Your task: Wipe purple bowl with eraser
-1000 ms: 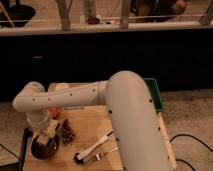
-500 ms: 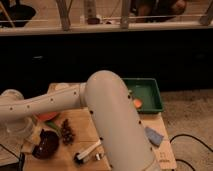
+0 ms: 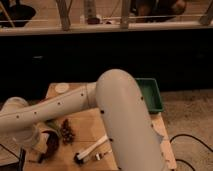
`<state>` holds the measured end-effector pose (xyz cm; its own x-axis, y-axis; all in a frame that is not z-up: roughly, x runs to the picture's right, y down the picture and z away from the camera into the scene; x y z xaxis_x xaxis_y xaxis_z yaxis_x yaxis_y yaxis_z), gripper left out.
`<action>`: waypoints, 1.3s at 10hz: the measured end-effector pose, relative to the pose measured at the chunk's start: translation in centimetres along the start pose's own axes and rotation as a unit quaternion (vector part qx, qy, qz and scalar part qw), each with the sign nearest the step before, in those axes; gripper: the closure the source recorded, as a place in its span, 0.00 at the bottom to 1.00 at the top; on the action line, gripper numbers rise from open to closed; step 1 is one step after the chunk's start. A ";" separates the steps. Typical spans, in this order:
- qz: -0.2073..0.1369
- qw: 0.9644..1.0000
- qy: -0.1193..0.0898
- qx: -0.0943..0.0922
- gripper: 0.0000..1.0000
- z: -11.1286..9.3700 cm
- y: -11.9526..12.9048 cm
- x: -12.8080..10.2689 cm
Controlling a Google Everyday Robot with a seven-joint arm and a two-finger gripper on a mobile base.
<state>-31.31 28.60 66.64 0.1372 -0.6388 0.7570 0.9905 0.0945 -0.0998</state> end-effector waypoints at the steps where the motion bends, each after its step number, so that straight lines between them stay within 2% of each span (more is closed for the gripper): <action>1: 0.023 1.000 0.000 -0.002 1.00 0.1 1.9 -0.1; 2: 0.038 0.999 0.004 -0.002 1.00 0.0 2.8 0.0; 4: 0.054 0.998 0.008 0.003 1.00 -0.4 3.1 1.2; 6: 0.064 0.998 0.012 0.005 1.00 -0.8 3.2 3.3; 7: 0.071 0.997 0.014 0.008 1.00 -1.0 3.0 5.8; 8: 0.072 0.997 0.013 0.010 1.00 -1.0 2.6 7.1; 10: 0.063 0.998 0.012 0.015 1.00 -1.1 1.2 8.1; 13: 0.018 0.999 0.017 0.020 1.00 -1.7 -2.8 7.4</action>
<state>-33.03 22.26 71.41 0.1742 -0.6604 0.7305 0.9838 0.1488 -0.1000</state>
